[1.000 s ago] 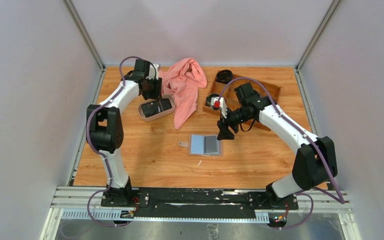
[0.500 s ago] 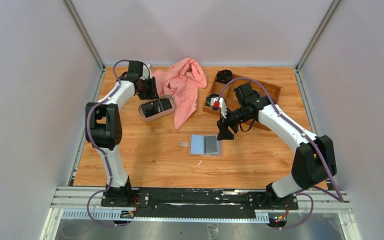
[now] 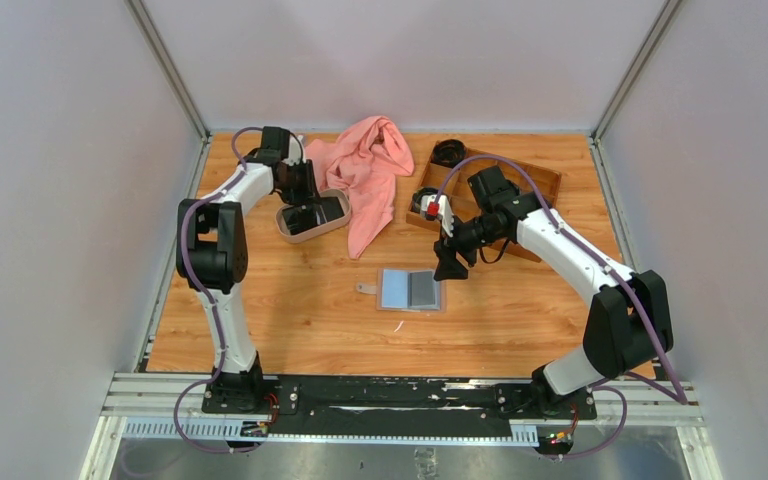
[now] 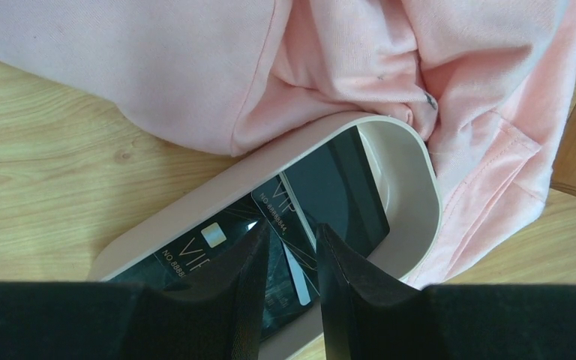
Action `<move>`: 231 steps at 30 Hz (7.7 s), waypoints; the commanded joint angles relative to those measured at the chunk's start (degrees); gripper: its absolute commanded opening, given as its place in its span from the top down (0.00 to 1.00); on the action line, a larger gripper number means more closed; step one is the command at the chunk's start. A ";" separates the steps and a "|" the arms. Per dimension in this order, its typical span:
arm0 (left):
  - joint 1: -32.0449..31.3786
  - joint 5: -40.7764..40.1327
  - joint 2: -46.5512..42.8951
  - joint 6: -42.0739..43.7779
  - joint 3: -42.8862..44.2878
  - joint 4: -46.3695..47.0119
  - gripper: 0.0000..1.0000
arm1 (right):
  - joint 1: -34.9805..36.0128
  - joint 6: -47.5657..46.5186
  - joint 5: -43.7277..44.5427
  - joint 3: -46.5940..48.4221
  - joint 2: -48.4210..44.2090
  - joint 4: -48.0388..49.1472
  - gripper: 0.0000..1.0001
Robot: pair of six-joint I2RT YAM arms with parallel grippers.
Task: Put the credit cards into the card holder
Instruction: Pick up the credit card from the storage box.
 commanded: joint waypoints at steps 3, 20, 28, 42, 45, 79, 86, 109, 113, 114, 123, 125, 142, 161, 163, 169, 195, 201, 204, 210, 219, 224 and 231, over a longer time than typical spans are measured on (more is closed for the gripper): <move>0.69 -0.01 0.85 -0.63 -0.56 -0.24 0.66 | -0.53 -1.07 0.21 -1.00 0.37 -0.72 0.35; 0.81 0.25 3.64 -2.10 0.65 -1.90 0.66 | -0.49 -1.15 0.38 -1.00 0.40 -0.73 0.36; 1.69 4.07 4.60 -5.18 -0.63 0.70 0.67 | -0.48 -1.15 0.51 -1.00 0.29 -0.70 0.36; 3.15 9.51 4.99 -8.88 -2.69 5.95 0.93 | -0.52 -1.24 0.63 -1.00 0.46 -0.81 0.36; 3.15 11.17 5.07 -9.50 -3.09 7.16 0.99 | -0.50 -1.24 0.69 -1.00 0.38 -0.82 0.36; 2.00 26.93 5.89 -17.17 -5.13 15.65 0.63 | -0.48 -1.42 0.98 -0.91 0.58 -0.84 0.36; 1.71 29.76 5.48 -20.46 -6.68 20.05 0.67 | -0.48 -1.42 1.08 -0.91 0.55 -0.91 0.36; -3.09 19.06 4.80 -10.28 -1.94 7.15 0.68 | -0.49 -1.51 1.04 -0.91 0.46 -1.09 0.36; -3.09 19.69 4.82 -11.14 -2.39 8.35 0.99 | -0.48 -1.53 1.07 -0.87 0.53 -1.09 0.36; -3.09 19.41 4.89 -11.18 -2.42 8.34 1.00 | -0.48 -1.53 1.09 -0.89 0.55 -1.11 0.36; -3.04 17.48 3.17 -10.07 -3.01 8.23 1.00 | -0.48 -1.59 1.17 -0.91 0.57 -1.09 0.36; -3.04 18.52 3.42 -10.36 -3.04 8.74 0.99 | -0.48 -1.59 1.12 -0.91 0.65 -1.09 0.36; -2.16 25.84 4.09 -15.26 -4.69 14.26 0.73 | -0.49 -1.68 1.34 -0.91 0.67 -1.09 0.36; -0.95 25.38 4.34 -14.67 -4.38 12.92 1.00 | -0.54 -1.77 1.52 -0.91 0.64 -1.13 0.36; -0.74 25.42 4.04 -14.60 -4.38 12.90 0.98 | -0.49 -1.77 1.44 -0.91 0.72 -1.17 0.36; -0.54 26.03 4.72 -14.70 -4.18 12.81 0.91 | -0.48 -1.77 1.52 -0.91 0.73 -1.17 0.36; 1.19 27.36 4.55 -14.83 -4.14 12.35 0.87 | -0.48 -1.93 1.52 -0.91 0.82 -1.17 0.36; 1.47 27.45 4.73 -14.96 -4.21 12.36 0.88 | -0.52 -1.95 1.52 -0.92 0.86 -1.17 0.36; 1.74 27.53 4.82 -15.02 -4.31 12.40 0.88 | -0.48 -1.95 1.52 -0.96 0.82 -1.17 0.36; 2.16 27.87 5.12 -15.20 -4.33 12.63 0.88 | -0.49 -2.03 1.52 -1.00 0.84 -1.17 0.36; 2.63 28.07 5.74 -15.20 -4.29 12.54 0.88 | -0.48 -2.03 1.44 -1.00 0.81 -1.26 0.36; 2.84 28.08 6.04 -15.10 -4.36 12.49 0.89 | -0.48 -2.11 1.44 -0.97 0.81 -1.26 0.36; 3.06 28.07 6.31 -14.92 -4.21 12.28 1.00 | -0.52 -2.12 1.34 -0.98 0.87 -1.26 0.36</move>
